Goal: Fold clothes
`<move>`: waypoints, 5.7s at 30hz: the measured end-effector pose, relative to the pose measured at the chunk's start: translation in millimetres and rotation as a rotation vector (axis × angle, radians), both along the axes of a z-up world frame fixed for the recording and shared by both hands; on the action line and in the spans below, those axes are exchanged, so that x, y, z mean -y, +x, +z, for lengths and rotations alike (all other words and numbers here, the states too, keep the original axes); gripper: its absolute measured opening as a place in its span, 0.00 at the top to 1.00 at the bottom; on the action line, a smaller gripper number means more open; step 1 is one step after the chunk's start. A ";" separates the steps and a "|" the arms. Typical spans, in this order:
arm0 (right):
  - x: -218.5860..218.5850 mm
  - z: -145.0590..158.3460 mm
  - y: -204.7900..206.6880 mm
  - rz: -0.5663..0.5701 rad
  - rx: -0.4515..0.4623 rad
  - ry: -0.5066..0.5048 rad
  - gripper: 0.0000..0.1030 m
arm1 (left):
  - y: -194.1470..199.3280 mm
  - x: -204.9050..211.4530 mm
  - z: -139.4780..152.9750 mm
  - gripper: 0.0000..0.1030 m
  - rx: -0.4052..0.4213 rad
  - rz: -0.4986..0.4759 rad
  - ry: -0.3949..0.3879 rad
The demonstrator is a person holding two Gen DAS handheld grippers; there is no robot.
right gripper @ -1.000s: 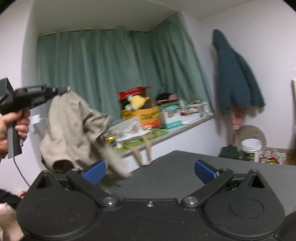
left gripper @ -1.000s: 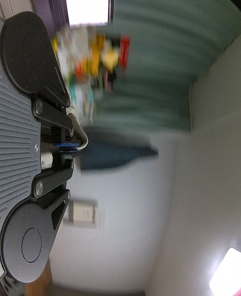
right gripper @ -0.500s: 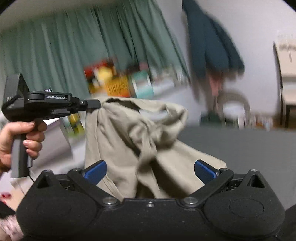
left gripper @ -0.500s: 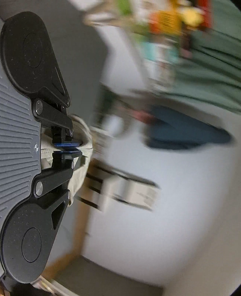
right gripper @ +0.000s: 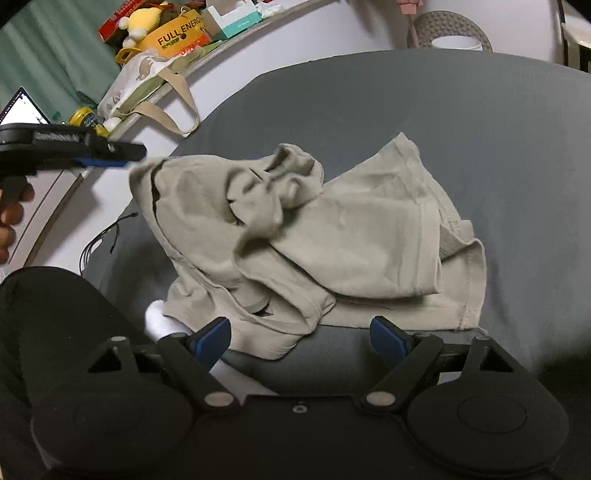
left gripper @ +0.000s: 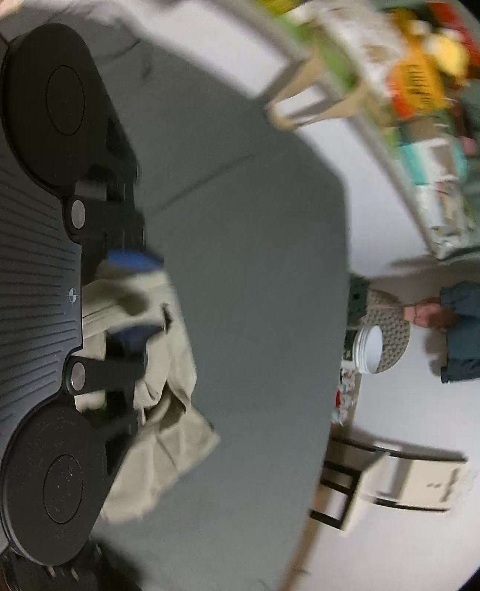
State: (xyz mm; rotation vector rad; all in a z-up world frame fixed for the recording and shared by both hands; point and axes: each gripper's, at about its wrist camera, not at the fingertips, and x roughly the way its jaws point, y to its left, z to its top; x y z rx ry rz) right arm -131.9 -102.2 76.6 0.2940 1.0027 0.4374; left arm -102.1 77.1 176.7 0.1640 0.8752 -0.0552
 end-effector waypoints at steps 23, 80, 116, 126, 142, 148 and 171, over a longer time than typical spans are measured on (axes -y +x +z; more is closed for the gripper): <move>-9.9 -36.0 30.3 -0.055 -0.066 0.087 0.89 | 83.9 61.5 -84.8 0.56 -0.229 -0.633 0.453; 201.8 15.3 200.8 -0.481 -0.023 0.036 0.65 | 206.5 127.3 -45.1 0.88 0.122 -0.053 -0.013; 257.1 -21.8 194.6 -0.452 -0.131 0.182 0.67 | 127.9 118.2 -105.3 0.86 -0.072 -0.111 -0.204; 245.4 -7.3 192.6 -0.369 -0.054 0.330 0.70 | 127.7 101.8 -110.8 0.86 -0.113 -0.052 -0.231; 240.3 -22.1 195.8 -0.382 -0.099 0.273 0.94 | 119.1 114.3 -101.5 0.85 -0.107 -0.119 -0.150; 270.0 10.2 168.7 -0.471 0.021 0.148 0.95 | 92.2 146.1 -78.0 0.63 -0.057 -0.316 -0.086; 291.8 18.2 155.8 -0.742 0.033 -0.234 0.83 | 27.9 186.0 -73.7 0.13 0.006 -0.710 0.263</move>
